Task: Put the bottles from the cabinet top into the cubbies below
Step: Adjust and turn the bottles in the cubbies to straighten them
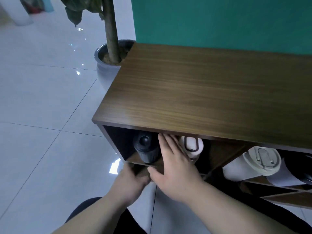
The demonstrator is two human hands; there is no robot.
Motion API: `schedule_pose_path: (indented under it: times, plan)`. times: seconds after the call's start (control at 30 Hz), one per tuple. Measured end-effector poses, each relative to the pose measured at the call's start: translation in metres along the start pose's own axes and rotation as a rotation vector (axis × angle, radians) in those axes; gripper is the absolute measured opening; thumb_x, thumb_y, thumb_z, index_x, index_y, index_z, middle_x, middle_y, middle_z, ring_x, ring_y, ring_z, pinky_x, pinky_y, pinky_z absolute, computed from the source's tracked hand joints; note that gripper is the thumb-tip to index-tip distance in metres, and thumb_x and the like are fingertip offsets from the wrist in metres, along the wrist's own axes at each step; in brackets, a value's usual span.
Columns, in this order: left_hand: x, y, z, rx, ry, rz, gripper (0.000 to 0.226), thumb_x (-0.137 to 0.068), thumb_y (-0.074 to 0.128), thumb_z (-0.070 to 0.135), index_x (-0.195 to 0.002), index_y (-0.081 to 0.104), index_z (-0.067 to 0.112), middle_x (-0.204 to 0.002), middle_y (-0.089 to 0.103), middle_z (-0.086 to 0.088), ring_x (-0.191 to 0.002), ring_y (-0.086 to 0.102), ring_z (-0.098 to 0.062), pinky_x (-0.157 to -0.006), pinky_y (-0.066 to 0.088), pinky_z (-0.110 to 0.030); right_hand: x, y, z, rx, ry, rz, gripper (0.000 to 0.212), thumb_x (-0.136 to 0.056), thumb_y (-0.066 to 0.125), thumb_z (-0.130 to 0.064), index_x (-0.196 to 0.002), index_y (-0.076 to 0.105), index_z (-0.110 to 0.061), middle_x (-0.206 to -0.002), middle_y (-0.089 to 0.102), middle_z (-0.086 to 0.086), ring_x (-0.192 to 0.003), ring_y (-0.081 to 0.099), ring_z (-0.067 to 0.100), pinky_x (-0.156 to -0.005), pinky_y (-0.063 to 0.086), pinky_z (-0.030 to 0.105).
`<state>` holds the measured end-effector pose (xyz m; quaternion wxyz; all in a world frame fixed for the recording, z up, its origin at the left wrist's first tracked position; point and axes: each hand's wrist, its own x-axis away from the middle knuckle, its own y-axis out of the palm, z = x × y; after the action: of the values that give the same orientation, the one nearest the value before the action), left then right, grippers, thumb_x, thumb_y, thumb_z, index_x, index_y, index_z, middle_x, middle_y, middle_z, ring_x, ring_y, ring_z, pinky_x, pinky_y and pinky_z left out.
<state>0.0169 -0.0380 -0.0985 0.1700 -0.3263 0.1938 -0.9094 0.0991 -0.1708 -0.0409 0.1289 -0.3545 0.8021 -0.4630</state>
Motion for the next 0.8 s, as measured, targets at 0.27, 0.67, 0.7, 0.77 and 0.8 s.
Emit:
schedule_pose_path:
  times: [0.27,0.67,0.7,0.77,0.8]
  plan:
    - [-0.05,0.005,-0.023,0.081,-0.043,0.149,0.096,-0.056,0.08,0.046,-0.142,0.038,0.033,-0.133,0.065,-0.003,-0.117,0.068,-0.023,-0.096,0.06,-0.044,-0.037,0.029,0.0,-0.38,0.21,0.116,0.096,-0.074,0.079,-0.041,-0.154,0.028,-0.029,-0.158,0.04,-0.007,-0.149,0.032,0.013,-0.12,0.025,0.028]
    - [-0.053,0.011,-0.007,0.106,0.055,0.177,0.102,-0.057,0.058,0.062,-0.148,0.038,0.02,-0.135,0.061,-0.006,-0.119,0.065,-0.026,-0.099,0.057,-0.049,-0.057,0.037,0.012,-0.435,0.271,0.019,0.081,-0.087,0.075,-0.027,-0.155,0.031,-0.034,-0.157,0.044,-0.007,-0.146,0.04,0.014,-0.113,0.031,0.026]
    - [-0.05,0.011,-0.004,0.106,0.048,0.179,0.101,-0.058,0.058,0.063,-0.148,0.039,0.02,-0.136,0.061,-0.006,-0.119,0.065,-0.026,-0.099,0.056,-0.049,-0.056,0.037,0.013,-0.427,0.269,0.018,0.081,-0.089,0.074,-0.027,-0.156,0.029,-0.033,-0.158,0.043,-0.006,-0.146,0.039,0.014,-0.111,0.03,0.024]
    - [-0.048,0.01,0.0,0.101,0.038,0.177,0.091,-0.066,0.064,0.06,-0.145,0.041,0.021,-0.135,0.06,-0.005,-0.12,0.063,-0.027,-0.1,0.055,-0.048,-0.056,0.036,0.013,-0.405,0.265,0.01,0.079,-0.092,0.071,-0.027,-0.158,0.028,-0.032,-0.16,0.041,-0.005,-0.146,0.039,0.015,-0.109,0.03,0.024]
    - [-0.046,0.01,0.002,0.096,0.04,0.177,0.084,-0.073,0.068,0.055,-0.144,0.041,0.02,-0.134,0.06,-0.006,-0.12,0.063,-0.027,-0.1,0.055,-0.047,-0.056,0.035,0.014,-0.398,0.263,0.001,0.079,-0.093,0.071,-0.027,-0.159,0.026,-0.032,-0.161,0.039,-0.005,-0.147,0.039,0.016,-0.11,0.03,0.024]
